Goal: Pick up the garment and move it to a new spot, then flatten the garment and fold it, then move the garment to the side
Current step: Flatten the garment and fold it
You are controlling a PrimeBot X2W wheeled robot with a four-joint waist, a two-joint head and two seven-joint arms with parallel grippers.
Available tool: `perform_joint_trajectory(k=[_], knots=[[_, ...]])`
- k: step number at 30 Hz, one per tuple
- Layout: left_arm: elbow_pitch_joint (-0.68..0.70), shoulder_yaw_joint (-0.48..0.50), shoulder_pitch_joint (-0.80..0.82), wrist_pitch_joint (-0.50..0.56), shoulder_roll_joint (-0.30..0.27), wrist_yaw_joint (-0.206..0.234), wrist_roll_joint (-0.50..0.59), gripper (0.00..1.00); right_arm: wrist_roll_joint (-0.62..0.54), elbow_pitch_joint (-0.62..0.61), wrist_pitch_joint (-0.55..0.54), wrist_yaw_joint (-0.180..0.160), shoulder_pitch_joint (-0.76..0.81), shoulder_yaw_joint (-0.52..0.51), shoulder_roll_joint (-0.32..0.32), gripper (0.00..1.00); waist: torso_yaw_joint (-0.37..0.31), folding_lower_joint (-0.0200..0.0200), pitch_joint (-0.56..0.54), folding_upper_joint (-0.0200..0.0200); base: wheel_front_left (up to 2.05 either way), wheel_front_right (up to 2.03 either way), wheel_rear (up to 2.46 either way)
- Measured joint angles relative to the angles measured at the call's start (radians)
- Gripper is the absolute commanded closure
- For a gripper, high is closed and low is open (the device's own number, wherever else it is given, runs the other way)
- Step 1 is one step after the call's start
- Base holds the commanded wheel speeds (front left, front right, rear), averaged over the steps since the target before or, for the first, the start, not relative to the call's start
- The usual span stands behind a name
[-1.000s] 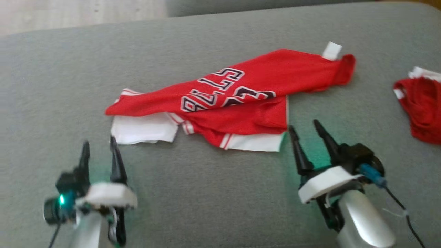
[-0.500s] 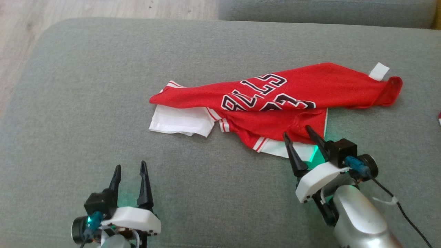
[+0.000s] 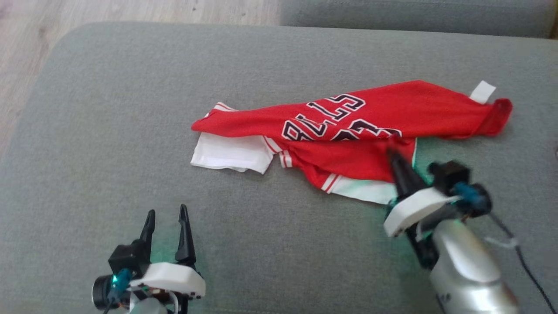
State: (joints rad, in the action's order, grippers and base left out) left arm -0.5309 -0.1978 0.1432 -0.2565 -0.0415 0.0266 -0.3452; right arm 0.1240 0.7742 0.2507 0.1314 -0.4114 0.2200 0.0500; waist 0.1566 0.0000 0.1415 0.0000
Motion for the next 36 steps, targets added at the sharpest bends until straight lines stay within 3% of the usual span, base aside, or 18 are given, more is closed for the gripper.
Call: perform_joint_trajectory(k=[6, 12, 13, 14, 15, 19, 23, 29, 36], knots=[[-0.001, 0.003, -0.03, 0.0, -0.001, -0.003, 0.002, 0.0, 0.091, -0.115, 0.0, 0.0, 0.041, -0.181, 0.0, 1.0, -0.041, -0.0001, -0.026, 0.0, 0.0, 0.0, 0.0], [-0.011, 0.004, -0.069, 0.0, -0.001, -0.009, 0.003, 0.0, 0.095, -0.108, 0.0, 0.0, 0.198, -0.333, -0.002, 1.0, -0.108, -0.0001, -0.057, 0.0, 0.0, 0.0, 0.0], [-0.012, 0.004, -0.069, 0.0, -0.001, -0.009, 0.003, 0.0, 0.097, -0.1, 0.0, 0.0, 0.213, -0.352, -0.002, 0.91, -0.118, -0.0001, -0.062, 0.0, 0.0, 0.0, 0.0], [-0.012, 0.004, -0.068, 0.0, -0.001, -0.009, 0.003, 0.0, 0.097, -0.092, 0.0, 0.0, 0.223, -0.371, -0.003, 0.67, -0.128, -0.0001, -0.066, 0.0, 0.0, 0.0, 0.0], [-0.012, 0.004, -0.069, 0.0, -0.001, -0.009, 0.003, 0.0, 0.097, -0.079, 0.0, 0.0, 0.228, -0.392, -0.004, 0.0, -0.137, -0.0001, -0.071, 0.0, 0.0, 0.0, 0.0], [-0.013, 0.007, -0.069, 0.0, -0.001, -0.007, 0.01, 0.0, 0.071, -0.084, 0.0, 0.0, 0.242, -0.455, -0.004, 0.0, -0.167, -0.0001, -0.086, 0.0, 0.0, 0.0, 0.0], [-0.013, 0.01, -0.072, 0.0, -0.001, 0.005, 0.022, 0.0, 0.004, -0.202, 0.0, 0.0, 0.245, -0.457, -0.004, 0.0, -0.181, -0.0001, -0.095, 0.0, 0.0, 0.0, 0.0], [-0.011, 0.012, -0.073, 0.0, -0.001, 0.006, 0.031, 0.0, -0.067, -0.452, 0.0, 0.0, 0.267, -0.324, -0.004, 0.0, -0.171, 0.0, -0.092, 0.0, 0.0, 0.0, 0.0], [-0.012, 0.009, -0.079, 0.0, -0.002, 0.004, 0.03, 0.0, -0.105, -0.435, 0.0, 0.0, 0.349, -0.242, -0.004, 0.0, -0.157, 0.0, -0.092, 0.0, 0.0, 0.0, 0.0]])
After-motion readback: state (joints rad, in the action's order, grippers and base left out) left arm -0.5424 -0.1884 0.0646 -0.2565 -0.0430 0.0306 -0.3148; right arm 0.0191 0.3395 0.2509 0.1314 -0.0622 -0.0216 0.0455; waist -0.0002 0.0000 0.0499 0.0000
